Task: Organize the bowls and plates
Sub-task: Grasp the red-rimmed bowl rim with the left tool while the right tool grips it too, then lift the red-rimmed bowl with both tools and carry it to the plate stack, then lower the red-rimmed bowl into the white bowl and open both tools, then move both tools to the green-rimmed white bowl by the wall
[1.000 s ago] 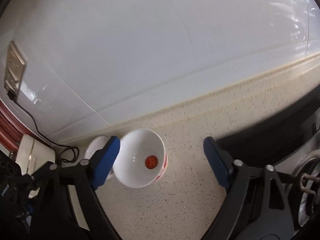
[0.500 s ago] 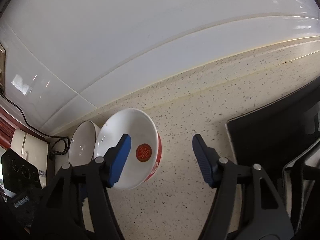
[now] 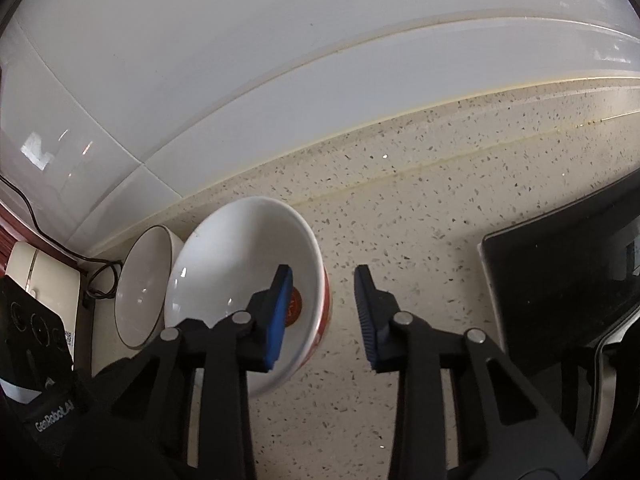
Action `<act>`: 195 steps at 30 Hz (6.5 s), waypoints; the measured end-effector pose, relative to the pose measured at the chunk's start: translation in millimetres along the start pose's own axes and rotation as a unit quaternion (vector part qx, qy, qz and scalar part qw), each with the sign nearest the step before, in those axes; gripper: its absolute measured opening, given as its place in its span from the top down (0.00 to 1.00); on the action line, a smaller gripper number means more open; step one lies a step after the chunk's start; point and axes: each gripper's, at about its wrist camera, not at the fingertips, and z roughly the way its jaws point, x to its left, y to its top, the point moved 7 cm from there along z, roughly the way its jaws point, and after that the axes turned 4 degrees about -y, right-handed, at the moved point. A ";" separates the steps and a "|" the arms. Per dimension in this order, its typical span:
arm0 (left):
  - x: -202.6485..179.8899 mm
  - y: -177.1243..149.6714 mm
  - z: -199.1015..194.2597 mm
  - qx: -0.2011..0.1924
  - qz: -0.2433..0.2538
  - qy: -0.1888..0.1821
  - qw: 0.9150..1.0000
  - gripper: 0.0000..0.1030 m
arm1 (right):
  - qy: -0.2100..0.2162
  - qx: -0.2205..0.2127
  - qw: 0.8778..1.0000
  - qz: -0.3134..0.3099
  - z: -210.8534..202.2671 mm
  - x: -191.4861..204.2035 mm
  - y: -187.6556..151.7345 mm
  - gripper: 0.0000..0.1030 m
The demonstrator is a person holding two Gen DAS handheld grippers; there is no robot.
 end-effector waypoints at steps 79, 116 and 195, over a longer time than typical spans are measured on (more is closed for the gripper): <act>161.5 -17.6 -372.6 -0.159 -0.093 0.173 0.968 0.88 | 0.137 0.061 0.918 -0.367 -70.8 301.5 -179.4 0.84; 201.6 -51.5 -365.5 -0.089 -0.140 0.160 0.973 0.88 | 0.118 0.107 0.873 -0.462 -66.5 316.2 -231.4 0.71; 9.3 36.8 -268.5 -0.208 0.091 0.114 0.967 0.42 | -0.001 -0.110 0.978 -0.178 -77.7 146.2 -18.6 0.27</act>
